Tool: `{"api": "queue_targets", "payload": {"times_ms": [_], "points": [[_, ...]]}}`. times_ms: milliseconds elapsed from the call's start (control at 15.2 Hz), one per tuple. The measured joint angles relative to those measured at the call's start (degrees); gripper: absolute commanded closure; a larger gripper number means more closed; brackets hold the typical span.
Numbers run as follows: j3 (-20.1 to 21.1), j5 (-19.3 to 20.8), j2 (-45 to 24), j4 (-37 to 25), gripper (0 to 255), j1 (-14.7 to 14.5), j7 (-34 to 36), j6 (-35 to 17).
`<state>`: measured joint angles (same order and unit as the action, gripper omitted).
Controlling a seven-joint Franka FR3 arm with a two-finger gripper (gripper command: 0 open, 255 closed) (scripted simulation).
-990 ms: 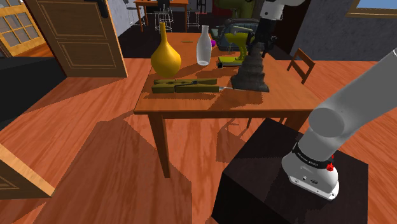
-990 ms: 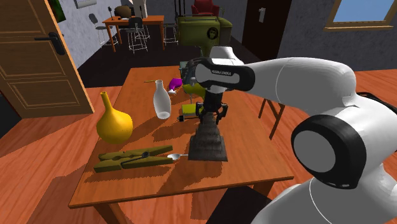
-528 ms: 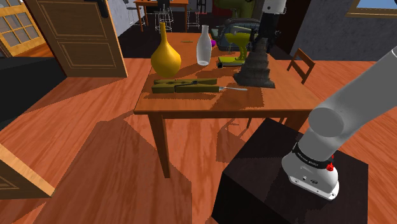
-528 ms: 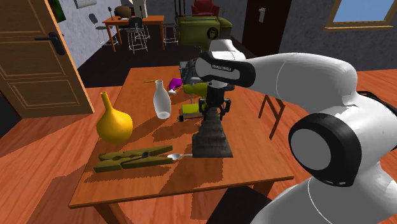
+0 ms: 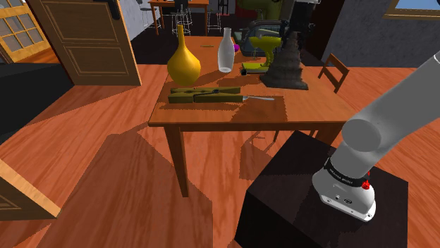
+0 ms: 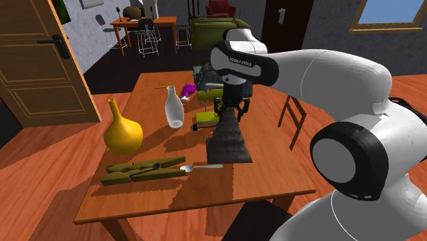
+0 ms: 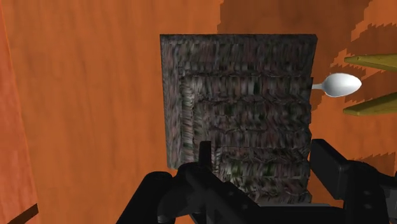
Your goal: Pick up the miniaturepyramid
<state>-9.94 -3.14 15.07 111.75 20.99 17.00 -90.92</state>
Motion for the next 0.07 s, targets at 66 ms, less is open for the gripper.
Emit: {"api": "queue_targets", "payload": {"times_ms": [66], "points": [[0.0, 0.0, -0.1, -0.6, 255, 0.0, 0.0, 0.4]]}}
